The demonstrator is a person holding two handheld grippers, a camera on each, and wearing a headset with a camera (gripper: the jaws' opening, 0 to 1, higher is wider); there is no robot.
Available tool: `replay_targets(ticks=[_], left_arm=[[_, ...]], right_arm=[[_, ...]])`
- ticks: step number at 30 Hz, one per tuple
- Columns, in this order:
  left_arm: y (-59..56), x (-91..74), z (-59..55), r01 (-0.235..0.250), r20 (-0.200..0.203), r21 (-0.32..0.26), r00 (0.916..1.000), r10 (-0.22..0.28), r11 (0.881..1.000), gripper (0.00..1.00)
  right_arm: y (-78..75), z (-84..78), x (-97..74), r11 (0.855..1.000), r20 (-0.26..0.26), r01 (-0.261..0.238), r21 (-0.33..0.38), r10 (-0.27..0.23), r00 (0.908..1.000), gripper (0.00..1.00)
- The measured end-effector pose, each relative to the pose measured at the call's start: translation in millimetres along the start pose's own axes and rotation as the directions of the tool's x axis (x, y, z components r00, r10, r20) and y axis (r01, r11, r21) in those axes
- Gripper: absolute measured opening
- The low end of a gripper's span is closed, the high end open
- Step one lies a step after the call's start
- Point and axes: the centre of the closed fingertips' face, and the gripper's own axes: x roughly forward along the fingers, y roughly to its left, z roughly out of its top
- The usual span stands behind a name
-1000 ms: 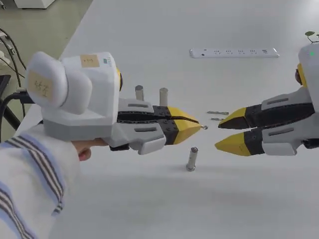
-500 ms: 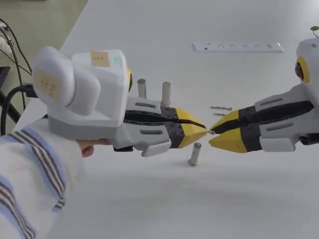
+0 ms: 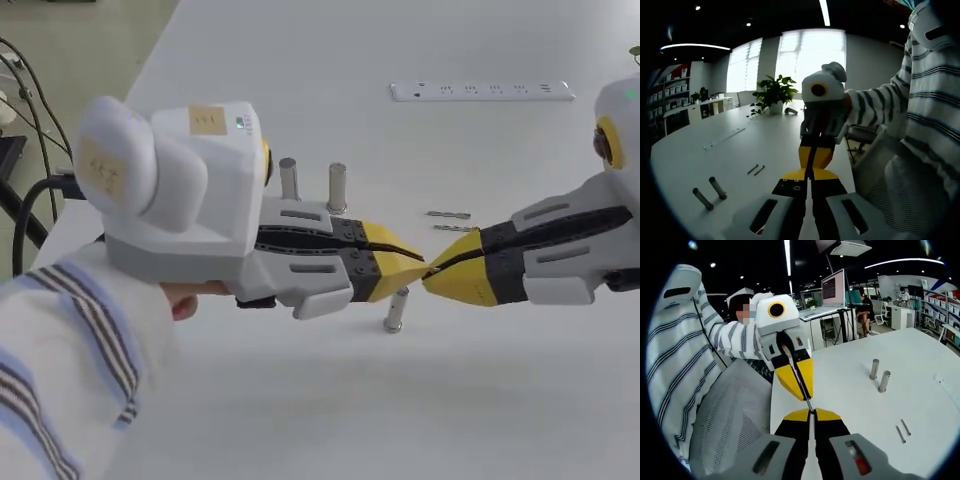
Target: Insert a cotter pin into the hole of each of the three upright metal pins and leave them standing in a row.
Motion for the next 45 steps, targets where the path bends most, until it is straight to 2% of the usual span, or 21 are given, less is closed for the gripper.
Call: replay_targets(ticks=[5, 12, 17, 22, 27, 32, 38, 41, 45], left_arm=[[-2.3, 0.3, 1.1, 0.001, 0.019, -0.022, 0.9998, -0.001, 1.000, 0.00], [-5.1, 2.1, 1.0, 0.007, 0.016, -0.016, 0.9998, -0.007, 1.000, 0.00], [-2.1, 2.9, -4.9, -0.009, -0.005, -0.014, 1.0000, 0.009, 1.000, 0.14], [2.3, 6.2, -15.9, -0.033, -0.044, -0.009, 0.9985, 0.033, 0.999, 0.19], [8.6, 9.7, -23.3, -0.057, -0.075, 0.000, 0.9955, 0.057, 0.998, 0.22], [14.7, 11.6, -29.0, -0.067, -0.090, -0.005, 0.9937, 0.067, 0.998, 0.23], [20.5, 14.6, -37.5, -0.070, -0.115, -0.012, 0.9910, 0.068, 0.997, 0.21], [23.1, 16.3, -42.0, -0.069, -0.129, -0.012, 0.9893, 0.067, 0.998, 0.21], [26.7, 19.4, -48.5, -0.070, -0.151, -0.019, 0.9863, 0.066, 0.997, 0.19]], right_arm=[[2.3, 0.7, -4.1, 1.000, 0.007, -0.009, 0.011, 0.009, 0.9999, 0.00], [6.8, -0.6, -7.3, 0.999, -0.012, -0.005, -0.033, 0.005, 0.9999, 0.00], [4.1, -2.8, -11.8, 0.999, -0.030, 0.013, -0.042, -0.014, 0.9994, 0.00], [-2.1, -9.2, -16.7, 0.998, -0.063, 0.037, -0.056, -0.041, 0.9972, 0.00], [-10.3, -27.8, -18.9, 0.994, -0.141, 0.078, -0.074, -0.088, 0.9861, 0.00], [-12.7, -42.3, -18.0, 0.992, -0.198, 0.085, -0.096, -0.103, 0.9747, 0.00], [-19.0, -54.7, -16.5, 0.992, -0.232, 0.094, -0.086, -0.112, 0.9663, 0.00], [-27.4, -64.5, -14.2, 0.991, -0.258, 0.104, -0.087, -0.123, 0.9583, 0.00], [-32.6, -68.5, -11.6, 0.992, -0.268, 0.106, -0.074, -0.122, 0.9558, 0.00]])
